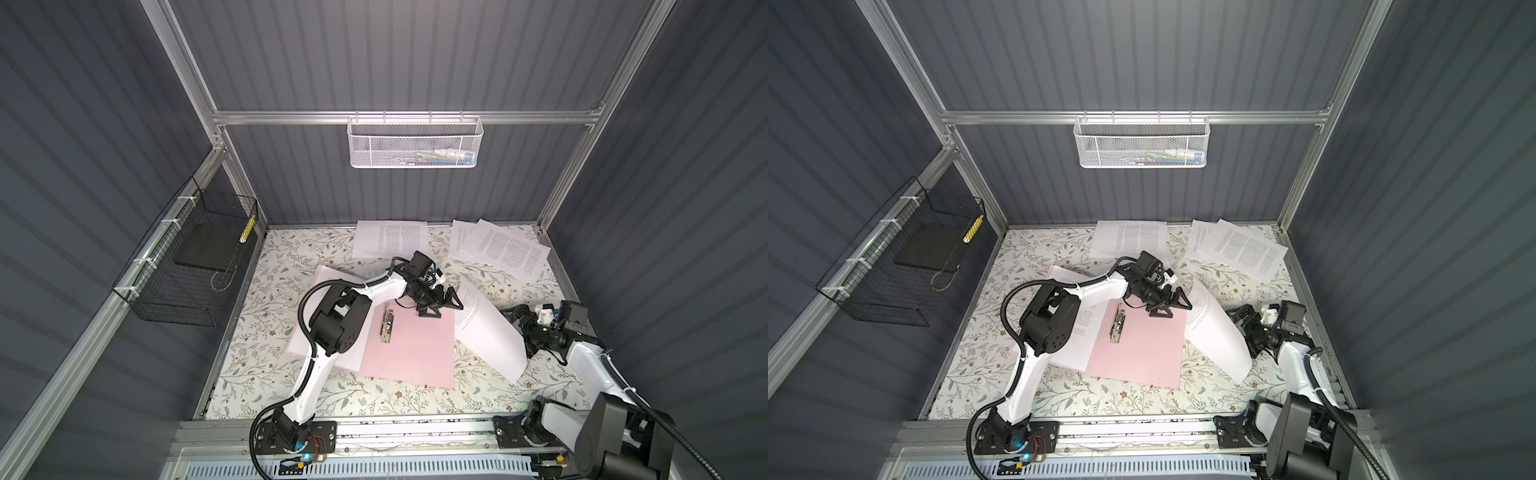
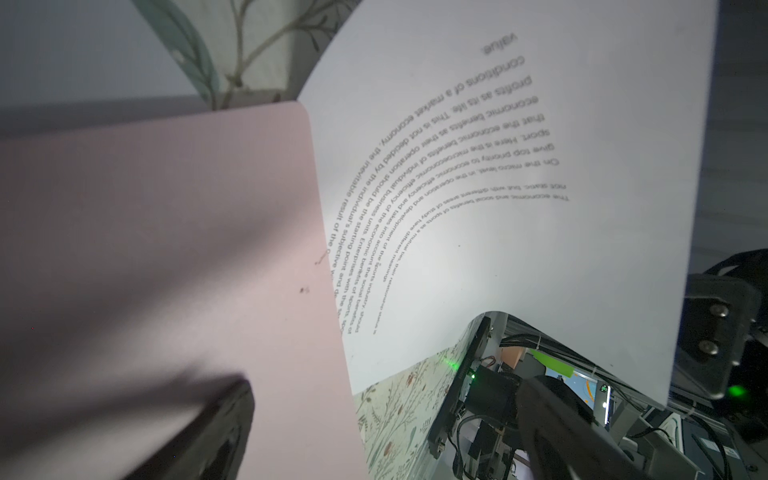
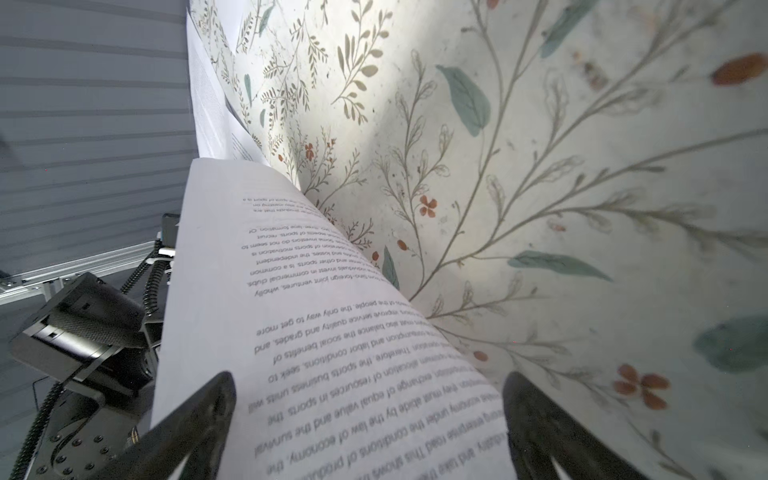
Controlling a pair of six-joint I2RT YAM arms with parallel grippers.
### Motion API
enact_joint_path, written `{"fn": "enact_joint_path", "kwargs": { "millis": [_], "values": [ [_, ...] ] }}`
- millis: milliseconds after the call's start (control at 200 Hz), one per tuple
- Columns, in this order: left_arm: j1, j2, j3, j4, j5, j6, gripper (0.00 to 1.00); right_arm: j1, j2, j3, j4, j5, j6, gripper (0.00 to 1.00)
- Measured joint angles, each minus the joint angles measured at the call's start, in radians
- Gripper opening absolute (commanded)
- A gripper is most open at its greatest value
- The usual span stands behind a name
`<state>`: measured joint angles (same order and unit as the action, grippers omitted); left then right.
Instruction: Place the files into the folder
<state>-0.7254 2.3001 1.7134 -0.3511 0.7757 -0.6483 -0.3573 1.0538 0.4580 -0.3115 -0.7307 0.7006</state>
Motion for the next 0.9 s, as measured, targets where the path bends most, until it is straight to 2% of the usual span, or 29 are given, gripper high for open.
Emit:
{"fn": "enact_joint_path", "kwargs": {
  "millis": [255, 455, 595, 715, 820, 900],
  "values": [
    [0.0, 0.0, -0.008, 0.016, 0.012, -0.014, 1.0, 0.0, -0.102, -0.006, 0.047, -0.052, 0.043, 0.99],
    [0.0, 0.003, -0.008, 0.026, 0.019, -0.023, 1.0, 0.012, -0.006, 0.025, 0.014, -0.08, -0.004, 0.99],
    [0.001, 0.003, -0.015, 0.04, 0.026, -0.029, 1.0, 0.033, 0.05, 0.076, -0.075, -0.03, -0.063, 0.99],
    [0.001, 0.003, -0.021, 0.052, 0.032, -0.031, 1.0, 0.039, -0.024, 0.095, -0.126, 0.036, -0.09, 0.99],
    [0.001, 0.003, -0.023, 0.058, 0.034, -0.037, 1.0, 0.04, -0.099, 0.096, -0.131, 0.047, -0.1, 0.99],
    [0.001, 0.003, -0.024, 0.061, 0.034, -0.042, 1.0, 0.04, -0.095, 0.098, -0.133, 0.046, -0.112, 0.99]
  ]
}}
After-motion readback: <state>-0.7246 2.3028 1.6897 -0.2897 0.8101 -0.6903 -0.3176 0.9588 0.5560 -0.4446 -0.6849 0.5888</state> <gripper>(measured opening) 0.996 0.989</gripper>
